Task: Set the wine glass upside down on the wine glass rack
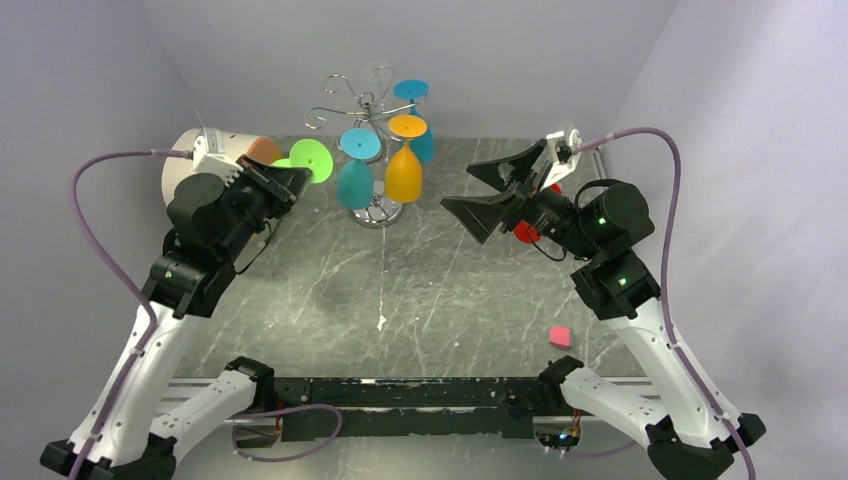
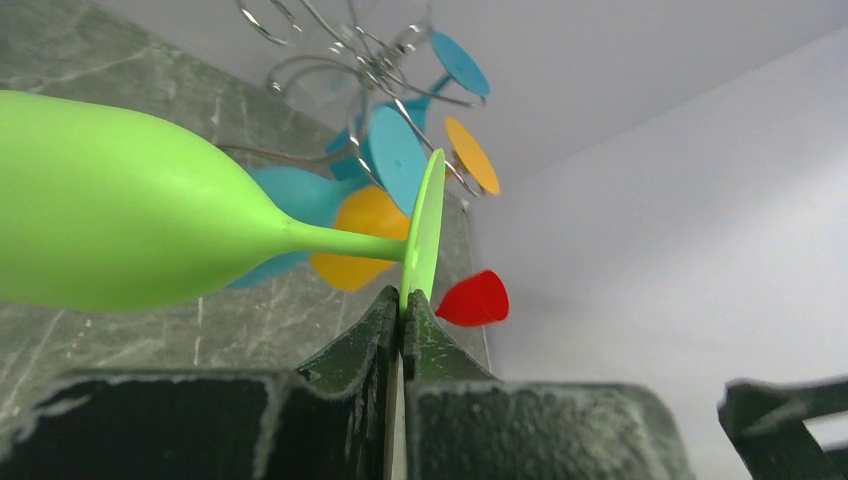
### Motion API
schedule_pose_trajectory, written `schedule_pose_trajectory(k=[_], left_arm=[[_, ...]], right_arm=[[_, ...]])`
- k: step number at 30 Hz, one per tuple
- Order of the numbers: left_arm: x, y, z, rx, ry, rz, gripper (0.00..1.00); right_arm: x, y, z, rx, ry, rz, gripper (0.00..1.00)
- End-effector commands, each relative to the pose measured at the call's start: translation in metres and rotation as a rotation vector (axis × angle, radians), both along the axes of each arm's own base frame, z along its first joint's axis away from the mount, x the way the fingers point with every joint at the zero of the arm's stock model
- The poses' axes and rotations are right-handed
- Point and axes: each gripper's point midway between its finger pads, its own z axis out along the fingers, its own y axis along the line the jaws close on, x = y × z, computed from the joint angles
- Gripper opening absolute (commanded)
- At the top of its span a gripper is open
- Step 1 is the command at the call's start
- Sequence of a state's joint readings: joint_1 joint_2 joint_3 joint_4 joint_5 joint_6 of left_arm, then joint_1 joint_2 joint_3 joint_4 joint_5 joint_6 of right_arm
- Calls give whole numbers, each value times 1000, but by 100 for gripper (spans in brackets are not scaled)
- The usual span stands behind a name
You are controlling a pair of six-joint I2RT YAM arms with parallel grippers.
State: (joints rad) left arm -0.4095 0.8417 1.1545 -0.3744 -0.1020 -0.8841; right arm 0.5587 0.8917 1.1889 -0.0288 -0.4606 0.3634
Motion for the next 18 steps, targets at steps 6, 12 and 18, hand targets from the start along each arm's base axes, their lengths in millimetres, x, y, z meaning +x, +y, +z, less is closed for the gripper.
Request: schedule_pose_trajectory(k=[6,12,18], left_arm=[[32,34,9,-192,-48,-30,7],[46,23,-8,-290,-8,-192,7],[53,27,-15,-303,-31,-168,7]], right_arm=[[-5,-5,-4,-7,-19,-14,100],[0,-3,-10,-21,-10,-21,100],[3,-3,-13,-26,-12,-28,100]])
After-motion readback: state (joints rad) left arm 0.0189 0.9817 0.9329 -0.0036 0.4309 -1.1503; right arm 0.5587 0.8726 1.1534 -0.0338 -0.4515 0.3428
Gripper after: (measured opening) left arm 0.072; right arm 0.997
